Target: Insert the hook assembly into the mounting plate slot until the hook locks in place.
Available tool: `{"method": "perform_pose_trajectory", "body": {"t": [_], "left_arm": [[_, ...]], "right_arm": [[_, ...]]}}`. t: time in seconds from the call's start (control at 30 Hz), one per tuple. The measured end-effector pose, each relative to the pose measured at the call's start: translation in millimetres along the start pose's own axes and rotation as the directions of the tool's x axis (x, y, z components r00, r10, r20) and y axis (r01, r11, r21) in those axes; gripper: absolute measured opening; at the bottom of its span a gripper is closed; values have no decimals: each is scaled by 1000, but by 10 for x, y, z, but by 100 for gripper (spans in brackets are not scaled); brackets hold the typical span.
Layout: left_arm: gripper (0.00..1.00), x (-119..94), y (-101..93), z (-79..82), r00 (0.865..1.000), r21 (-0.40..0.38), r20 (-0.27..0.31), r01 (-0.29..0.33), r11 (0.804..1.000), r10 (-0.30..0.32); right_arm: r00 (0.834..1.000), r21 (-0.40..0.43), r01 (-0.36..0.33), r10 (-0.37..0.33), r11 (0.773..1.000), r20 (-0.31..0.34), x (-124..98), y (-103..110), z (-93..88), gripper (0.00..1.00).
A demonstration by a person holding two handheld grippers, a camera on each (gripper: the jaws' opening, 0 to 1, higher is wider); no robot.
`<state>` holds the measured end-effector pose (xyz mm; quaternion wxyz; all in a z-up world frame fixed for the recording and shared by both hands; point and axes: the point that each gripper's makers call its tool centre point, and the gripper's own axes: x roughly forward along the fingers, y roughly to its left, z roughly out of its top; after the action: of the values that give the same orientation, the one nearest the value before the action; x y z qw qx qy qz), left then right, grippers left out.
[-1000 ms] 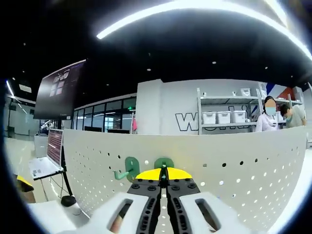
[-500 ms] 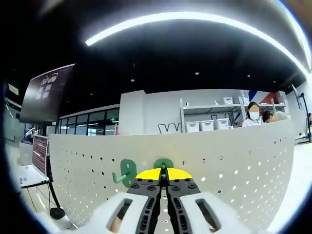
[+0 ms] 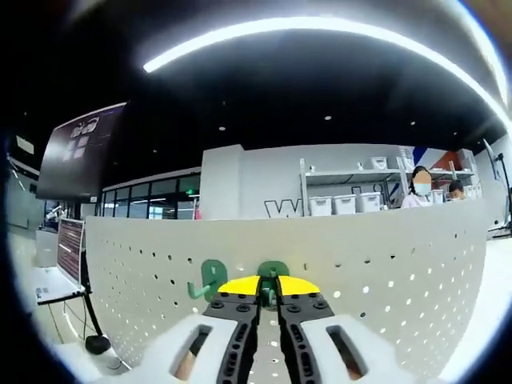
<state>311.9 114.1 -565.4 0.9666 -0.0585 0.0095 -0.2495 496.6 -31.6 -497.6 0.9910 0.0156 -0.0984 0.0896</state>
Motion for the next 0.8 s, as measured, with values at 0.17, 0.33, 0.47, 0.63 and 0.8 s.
{"method": "perform_pose_trajectory", "body": {"t": [0.17,0.33,0.47,0.63,0.8], "left_arm": [[69,8,-10,-22,1000,-8,-3,1,1000,-1],[69,13,-29,-33,1000,-5,-7,3,1000,-3],[69,17,-29,-46,1000,-6,-12,3,1000,-3],[69,22,-44,-49,1000,-6,-10,5,1000,-5],[69,31,-52,-39,1000,1,-7,8,1000,-8]], "right_arm": [[998,-39,-57,57,998,8,-68,34,37,28],[989,-7,-146,146,989,35,-156,108,87,45],[978,62,-210,209,976,27,-188,129,71,46],[972,72,-234,232,970,32,-201,142,97,45],[969,78,-245,245,966,14,-207,136,56,41]]}}
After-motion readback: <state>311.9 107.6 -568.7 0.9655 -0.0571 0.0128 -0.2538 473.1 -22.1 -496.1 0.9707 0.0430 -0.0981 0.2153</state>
